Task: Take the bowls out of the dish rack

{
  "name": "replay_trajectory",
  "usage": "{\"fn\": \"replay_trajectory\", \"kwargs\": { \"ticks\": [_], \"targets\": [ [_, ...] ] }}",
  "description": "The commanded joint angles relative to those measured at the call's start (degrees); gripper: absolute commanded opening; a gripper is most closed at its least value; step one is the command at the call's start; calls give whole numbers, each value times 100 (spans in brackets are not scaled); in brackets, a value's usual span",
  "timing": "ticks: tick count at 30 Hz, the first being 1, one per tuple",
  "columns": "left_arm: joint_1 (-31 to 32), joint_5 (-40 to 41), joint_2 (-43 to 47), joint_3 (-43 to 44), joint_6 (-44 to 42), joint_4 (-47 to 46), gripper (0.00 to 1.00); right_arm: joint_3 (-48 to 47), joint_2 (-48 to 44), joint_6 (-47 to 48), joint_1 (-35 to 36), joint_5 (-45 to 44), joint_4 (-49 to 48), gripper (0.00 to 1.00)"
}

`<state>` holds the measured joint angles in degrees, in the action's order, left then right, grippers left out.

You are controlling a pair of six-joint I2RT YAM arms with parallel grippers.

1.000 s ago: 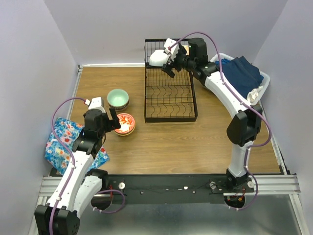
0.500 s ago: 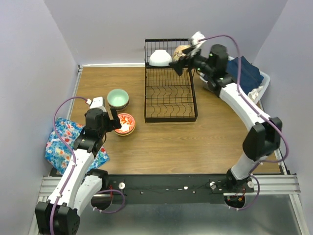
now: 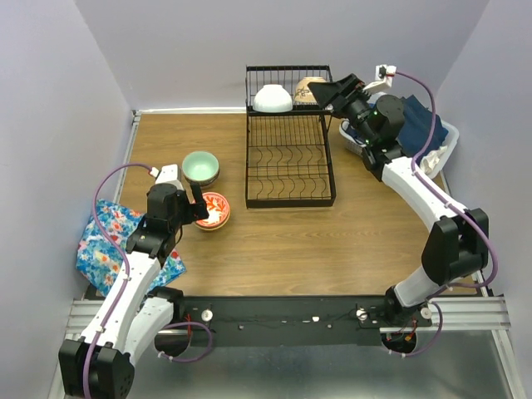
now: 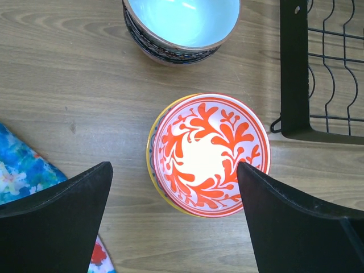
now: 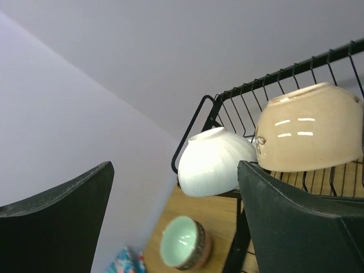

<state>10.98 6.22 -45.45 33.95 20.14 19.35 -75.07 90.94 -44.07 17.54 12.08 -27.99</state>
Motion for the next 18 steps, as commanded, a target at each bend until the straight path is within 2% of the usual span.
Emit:
{"fn": "replay_trajectory", "kwargs": {
  "ticks": [1, 7, 11, 18],
  "targets": [
    [62, -94, 28, -38, -10, -99, 99, 220, -111, -1462, 109, -1355, -58, 96],
    [106, -77, 45, -38, -19, -107, 99, 151, 213, -2060, 329, -2024, 12, 92],
    [114, -51, 80, -47, -10, -107, 99, 71, 451, -2210, 601, -2814, -31, 91],
    [106, -24, 116, -47, -19, -107, 99, 62, 767, -2642, 733, -3527, -136, 89]
  ]
}}
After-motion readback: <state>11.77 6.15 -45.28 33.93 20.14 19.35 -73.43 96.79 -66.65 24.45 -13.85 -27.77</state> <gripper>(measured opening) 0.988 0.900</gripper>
